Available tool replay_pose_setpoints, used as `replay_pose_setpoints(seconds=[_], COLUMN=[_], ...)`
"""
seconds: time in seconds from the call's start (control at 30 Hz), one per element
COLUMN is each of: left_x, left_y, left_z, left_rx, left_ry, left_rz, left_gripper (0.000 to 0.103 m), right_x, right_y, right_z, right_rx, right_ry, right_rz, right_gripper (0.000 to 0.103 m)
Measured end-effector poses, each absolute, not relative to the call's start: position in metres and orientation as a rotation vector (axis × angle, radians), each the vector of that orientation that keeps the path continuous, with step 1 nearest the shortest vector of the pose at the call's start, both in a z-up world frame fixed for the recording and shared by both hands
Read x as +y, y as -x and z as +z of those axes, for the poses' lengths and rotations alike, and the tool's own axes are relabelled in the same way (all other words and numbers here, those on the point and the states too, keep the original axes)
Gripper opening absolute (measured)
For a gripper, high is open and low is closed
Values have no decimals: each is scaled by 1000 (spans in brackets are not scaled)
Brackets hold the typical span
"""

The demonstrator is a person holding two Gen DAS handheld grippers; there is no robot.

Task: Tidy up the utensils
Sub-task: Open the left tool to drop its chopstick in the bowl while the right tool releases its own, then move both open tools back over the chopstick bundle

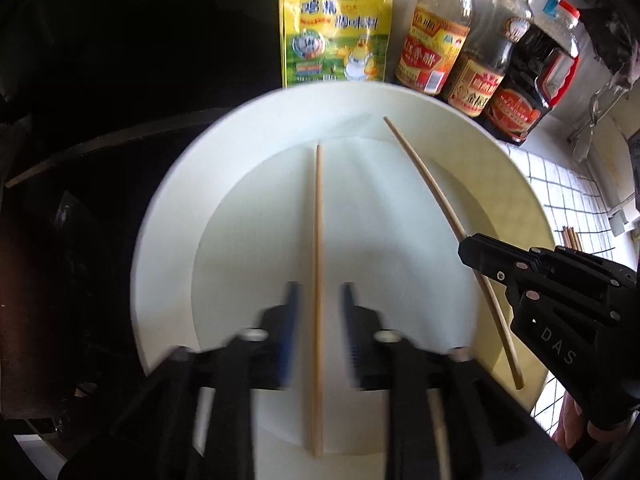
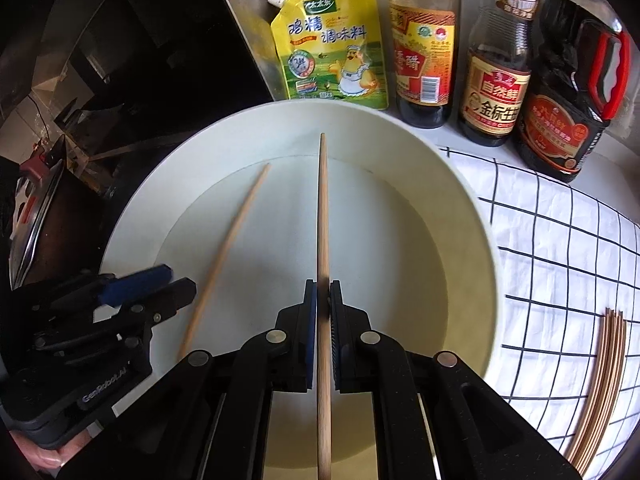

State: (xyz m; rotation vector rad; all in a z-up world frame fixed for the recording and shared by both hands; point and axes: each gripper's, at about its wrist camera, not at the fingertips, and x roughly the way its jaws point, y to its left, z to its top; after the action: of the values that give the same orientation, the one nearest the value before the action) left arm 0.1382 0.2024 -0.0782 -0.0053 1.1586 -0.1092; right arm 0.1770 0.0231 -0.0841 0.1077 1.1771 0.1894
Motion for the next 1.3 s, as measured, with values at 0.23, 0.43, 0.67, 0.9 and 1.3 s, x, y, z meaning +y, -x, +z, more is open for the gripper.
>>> replay_pose_setpoints(seconds=[0.23, 0.43, 0.67, 0.9, 1.3], left_x=[210, 212, 205, 190, 135], left_y=[-132, -122, -105, -88, -64], left_z=[-63, -56, -45, -31, -14], left_rx=[1113, 1100, 1072, 1048, 1023], left_ry=[17, 20, 21, 14, -3], left_rz=[-79, -65, -62, -71, -137], left_gripper=[55, 57, 63, 67, 70], right_x=[18, 18, 13, -8, -67], right_y=[-165, -153, -133, -103, -55], right_z=[-71, -60, -45, -34, -15], right_rx=[1145, 1122, 1077, 1039, 999], right_ry=[-109, -111, -120, -140, -170], right_rz=[176, 175, 160, 144, 68], right_gripper=[21, 24, 30, 36, 39])
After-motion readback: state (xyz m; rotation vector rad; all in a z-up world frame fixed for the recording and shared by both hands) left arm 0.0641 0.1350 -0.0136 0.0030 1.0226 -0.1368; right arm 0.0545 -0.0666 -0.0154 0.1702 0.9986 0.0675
